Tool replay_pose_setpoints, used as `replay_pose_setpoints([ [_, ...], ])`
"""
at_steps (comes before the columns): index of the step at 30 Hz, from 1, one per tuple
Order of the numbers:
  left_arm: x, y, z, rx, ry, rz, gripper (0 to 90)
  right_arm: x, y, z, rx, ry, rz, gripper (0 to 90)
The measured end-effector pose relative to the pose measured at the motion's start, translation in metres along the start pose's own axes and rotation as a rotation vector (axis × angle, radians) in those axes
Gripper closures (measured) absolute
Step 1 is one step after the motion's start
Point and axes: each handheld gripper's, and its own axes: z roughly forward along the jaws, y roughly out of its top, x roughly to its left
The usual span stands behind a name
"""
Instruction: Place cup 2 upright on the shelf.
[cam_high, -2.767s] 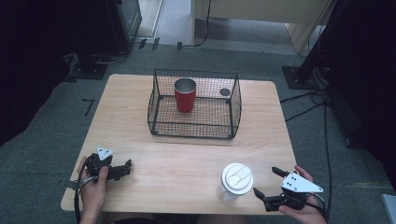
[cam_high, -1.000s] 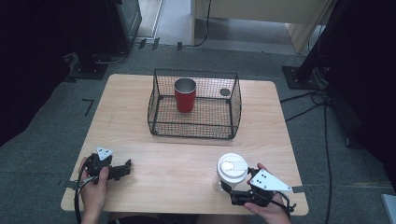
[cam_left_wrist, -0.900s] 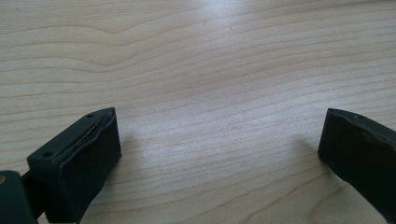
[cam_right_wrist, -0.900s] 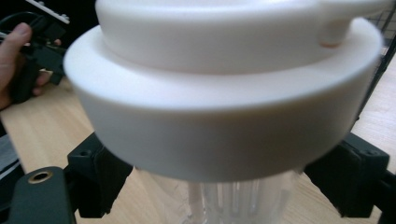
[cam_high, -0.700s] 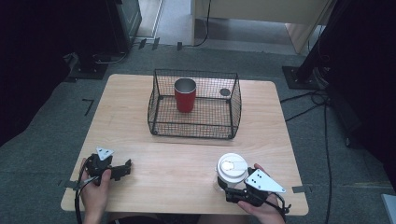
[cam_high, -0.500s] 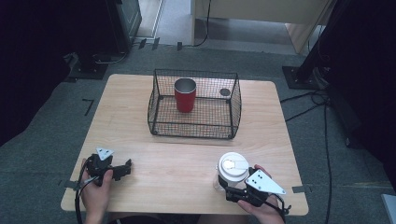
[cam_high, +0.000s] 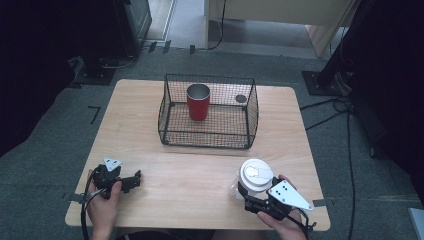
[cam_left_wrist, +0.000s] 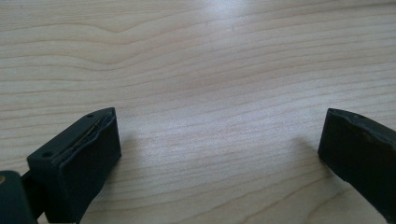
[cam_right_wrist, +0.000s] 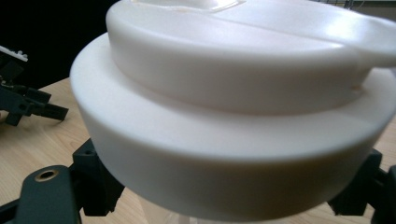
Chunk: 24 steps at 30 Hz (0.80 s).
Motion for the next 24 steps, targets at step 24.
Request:
replay_pose_setpoints([
  [24,-0.001,0.001,0.001,-0.002,0.01,-0.01,0.0,-0.002,0.04,0.029,-0.027,-0.067,0.028,16.3],
])
